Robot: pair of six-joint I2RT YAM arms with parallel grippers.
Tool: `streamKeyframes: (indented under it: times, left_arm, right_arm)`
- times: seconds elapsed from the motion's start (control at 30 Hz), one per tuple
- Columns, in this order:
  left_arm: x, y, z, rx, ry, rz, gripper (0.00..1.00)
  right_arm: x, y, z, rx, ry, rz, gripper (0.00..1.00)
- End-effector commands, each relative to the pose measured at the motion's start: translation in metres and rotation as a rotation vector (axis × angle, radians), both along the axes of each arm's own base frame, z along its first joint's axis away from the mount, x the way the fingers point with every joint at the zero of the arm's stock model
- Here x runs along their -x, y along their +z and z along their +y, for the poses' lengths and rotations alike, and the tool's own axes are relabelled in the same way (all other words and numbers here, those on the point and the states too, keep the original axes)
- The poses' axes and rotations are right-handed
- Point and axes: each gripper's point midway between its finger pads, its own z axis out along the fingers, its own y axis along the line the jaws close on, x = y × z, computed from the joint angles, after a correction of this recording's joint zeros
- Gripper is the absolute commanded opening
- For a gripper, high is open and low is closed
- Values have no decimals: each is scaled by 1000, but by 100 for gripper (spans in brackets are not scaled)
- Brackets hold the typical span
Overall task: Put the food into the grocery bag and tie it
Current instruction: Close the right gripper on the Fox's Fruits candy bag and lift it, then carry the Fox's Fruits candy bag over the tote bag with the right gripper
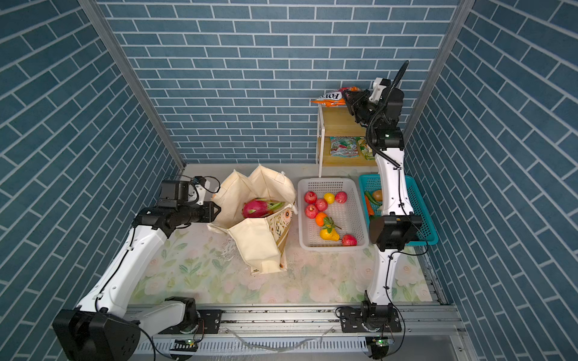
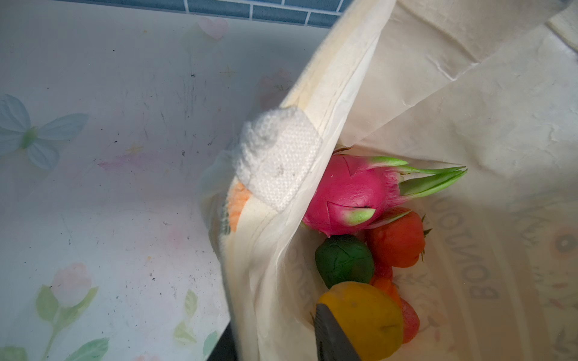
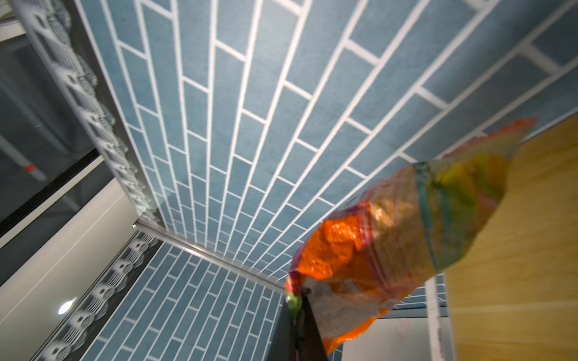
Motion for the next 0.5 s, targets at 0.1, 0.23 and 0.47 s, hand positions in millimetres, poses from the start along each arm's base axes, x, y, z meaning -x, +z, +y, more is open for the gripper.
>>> streamKeyframes:
  times: [0.1, 0.23, 0.47]
  left_arm:
    - [4, 1, -4, 8, -21, -4, 38]
    - [4, 1, -4, 9, -21, -7, 38]
    - [3, 2, -5, 15, -22, -11, 38]
  right_arm:
    - [102, 85, 37, 38, 175, -232, 0]
    - [145, 69, 75, 172, 251, -233, 0]
    - [212, 13, 137, 345, 412, -229, 0]
